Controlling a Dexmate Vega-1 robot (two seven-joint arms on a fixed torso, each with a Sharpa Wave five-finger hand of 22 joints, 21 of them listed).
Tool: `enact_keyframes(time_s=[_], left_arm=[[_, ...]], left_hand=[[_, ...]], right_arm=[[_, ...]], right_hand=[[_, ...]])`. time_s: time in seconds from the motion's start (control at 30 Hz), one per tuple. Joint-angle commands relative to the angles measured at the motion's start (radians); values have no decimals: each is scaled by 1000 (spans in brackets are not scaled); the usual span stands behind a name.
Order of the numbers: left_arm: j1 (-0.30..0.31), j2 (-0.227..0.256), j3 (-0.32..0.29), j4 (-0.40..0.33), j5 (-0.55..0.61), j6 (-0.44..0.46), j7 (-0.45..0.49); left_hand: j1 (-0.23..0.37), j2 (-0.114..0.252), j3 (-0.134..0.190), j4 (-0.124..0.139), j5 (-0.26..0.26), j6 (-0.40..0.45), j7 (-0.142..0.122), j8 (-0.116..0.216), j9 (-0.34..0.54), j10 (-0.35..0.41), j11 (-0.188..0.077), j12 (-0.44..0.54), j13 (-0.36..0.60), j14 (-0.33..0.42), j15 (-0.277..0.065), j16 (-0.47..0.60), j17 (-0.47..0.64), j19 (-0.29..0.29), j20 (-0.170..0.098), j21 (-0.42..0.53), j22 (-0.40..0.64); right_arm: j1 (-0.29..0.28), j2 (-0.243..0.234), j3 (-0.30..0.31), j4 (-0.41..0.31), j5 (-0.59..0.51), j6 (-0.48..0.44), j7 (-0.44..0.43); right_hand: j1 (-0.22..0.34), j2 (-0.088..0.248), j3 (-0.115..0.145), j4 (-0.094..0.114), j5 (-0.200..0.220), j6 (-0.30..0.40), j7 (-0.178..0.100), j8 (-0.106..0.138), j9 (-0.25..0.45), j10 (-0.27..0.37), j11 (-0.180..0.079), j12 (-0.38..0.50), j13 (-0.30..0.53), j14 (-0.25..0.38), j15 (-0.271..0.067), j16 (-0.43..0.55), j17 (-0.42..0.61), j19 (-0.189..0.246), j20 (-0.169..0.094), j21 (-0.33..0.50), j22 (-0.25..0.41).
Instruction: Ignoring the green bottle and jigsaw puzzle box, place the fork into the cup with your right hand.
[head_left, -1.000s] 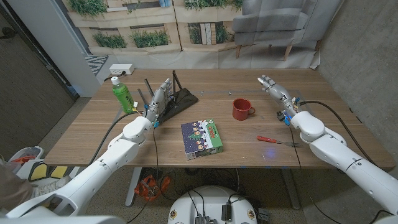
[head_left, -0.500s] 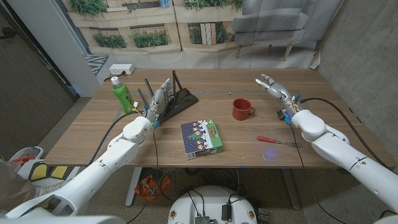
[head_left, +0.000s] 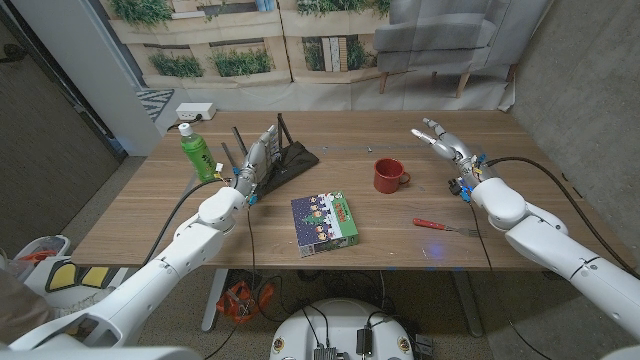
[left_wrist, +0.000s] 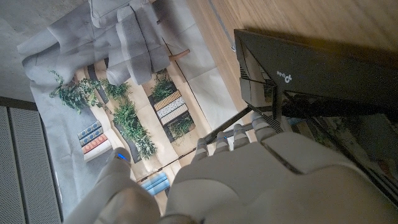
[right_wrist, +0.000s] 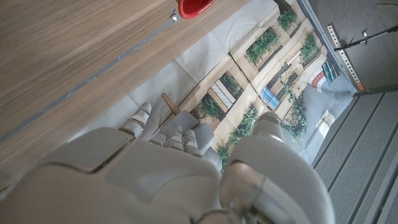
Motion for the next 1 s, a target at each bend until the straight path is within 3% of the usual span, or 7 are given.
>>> enact_keyframes(time_s=[0.03, 0.4, 0.87, 1.0], left_arm=[[-16, -1, 5, 8, -2, 3, -21], [-8, 21, 5, -14, 4, 9, -32], [5, 40, 3, -37, 15, 22, -24], [7, 41, 2, -36, 15, 21, -25]], left_hand=[[1, 5, 3, -6, 4, -8, -3, -1, 2, 6, 1, 3, 3, -24, -1, 3, 3, -6, 0, 5, 5], [4, 9, 4, -8, 3, -18, -3, -4, 2, 6, 2, 2, 3, -22, 3, 4, 3, -10, 3, 4, 5], [5, 11, 5, -11, 2, -25, -1, -4, 2, -2, 6, -1, 3, -27, 4, 3, 3, -15, 4, 3, 5], [6, 11, 4, -12, 2, -24, 0, -3, 2, -4, 5, -2, 3, -32, 5, 2, 3, -17, 2, 3, 5]], right_arm=[[-36, -13, 17, -52, -34, -41, -44], [-58, -24, 26, -74, -47, -51, -50], [-99, -60, 52, -140, -80, -107, -72], [-109, -63, 55, -148, -86, -114, -75]], right_hand=[[12, -2, 1, -10, -4, -5, -6, -1, 3, -3, -7, -4, 5, -4, -4, 5, -1, 0, -4, 2, 3], [25, -2, 6, -17, -6, 39, -13, 13, 3, 18, -10, 5, 5, 3, -7, 8, -1, 7, -3, 3, 3], [36, -3, 9, -23, -6, 38, -13, 9, 3, 19, -6, 4, 5, 7, -7, 9, -1, 12, -1, 4, 3], [46, -1, 14, -26, -7, 37, -13, 7, 4, 71, -14, 22, 7, 9, -3, 10, -1, 11, 3, 2, 3]])
